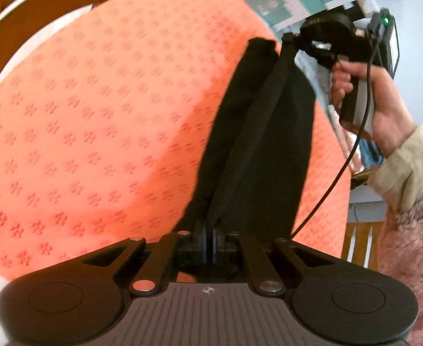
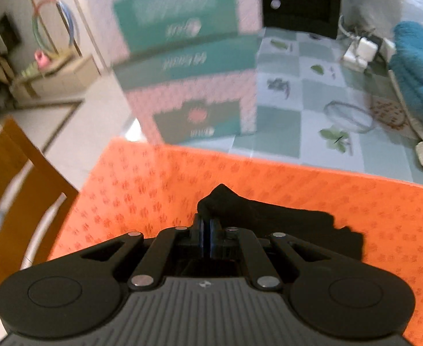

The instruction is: Fold clothes

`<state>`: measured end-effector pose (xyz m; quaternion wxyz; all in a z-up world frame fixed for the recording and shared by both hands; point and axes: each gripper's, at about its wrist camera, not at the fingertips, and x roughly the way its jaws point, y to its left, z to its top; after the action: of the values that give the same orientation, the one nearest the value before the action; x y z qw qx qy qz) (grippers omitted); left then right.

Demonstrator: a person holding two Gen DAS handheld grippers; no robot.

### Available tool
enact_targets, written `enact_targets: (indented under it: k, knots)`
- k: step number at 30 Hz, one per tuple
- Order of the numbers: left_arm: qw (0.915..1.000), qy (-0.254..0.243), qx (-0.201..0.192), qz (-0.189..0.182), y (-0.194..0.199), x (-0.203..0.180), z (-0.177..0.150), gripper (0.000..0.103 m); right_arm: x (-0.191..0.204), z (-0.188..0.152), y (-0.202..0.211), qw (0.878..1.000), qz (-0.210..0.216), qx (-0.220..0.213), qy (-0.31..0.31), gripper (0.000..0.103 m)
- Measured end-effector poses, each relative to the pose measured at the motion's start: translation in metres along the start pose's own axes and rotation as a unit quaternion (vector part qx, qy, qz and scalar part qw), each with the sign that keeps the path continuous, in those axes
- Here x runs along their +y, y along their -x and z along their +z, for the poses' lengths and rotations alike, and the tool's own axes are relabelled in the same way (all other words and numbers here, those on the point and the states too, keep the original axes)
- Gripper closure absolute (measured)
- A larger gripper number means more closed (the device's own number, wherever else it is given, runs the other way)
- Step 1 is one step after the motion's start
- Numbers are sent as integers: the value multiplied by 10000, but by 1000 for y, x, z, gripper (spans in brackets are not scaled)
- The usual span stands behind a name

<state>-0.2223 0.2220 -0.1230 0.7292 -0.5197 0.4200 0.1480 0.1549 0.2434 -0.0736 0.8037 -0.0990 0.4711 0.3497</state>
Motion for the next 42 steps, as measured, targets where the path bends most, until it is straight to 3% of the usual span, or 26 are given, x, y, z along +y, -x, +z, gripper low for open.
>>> enact_targets:
  k: [5, 10, 12, 15, 21, 25, 34, 42]
  knots:
    - [9996, -30, 265, 11, -5, 13, 2, 96, 15, -11, -27, 9994, -157, 218, 200, 96]
    - [9984, -354, 446, 76, -1, 8, 4, 91, 17, -13, -27, 9996, 64, 218, 191, 82]
    - [9974, -530, 483, 87, 3, 6, 4, 87, 14, -9, -17, 9996, 231, 165, 97, 81]
    - [9951, -850, 505, 101, 11, -1, 5, 80, 10, -1, 11, 9986, 520, 36, 120, 72]
    - [9901, -1363, 322, 111, 41, -16, 9, 66, -2, -1, 79, 9951, 816, -114, 556, 70]
    - [9872, -1581, 219, 40, 39, -29, 20, 59, -18, -14, 117, 9931, 981, -60, 646, 69]
    - [9741, -2249, 218, 98, 30, -49, 28, 56, -43, -87, 181, 9904, 982, 101, 968, 68]
    - [9720, -2332, 251, 171, 8, -44, 24, 57, -55, -182, 199, 9922, 857, 368, 828, 67]
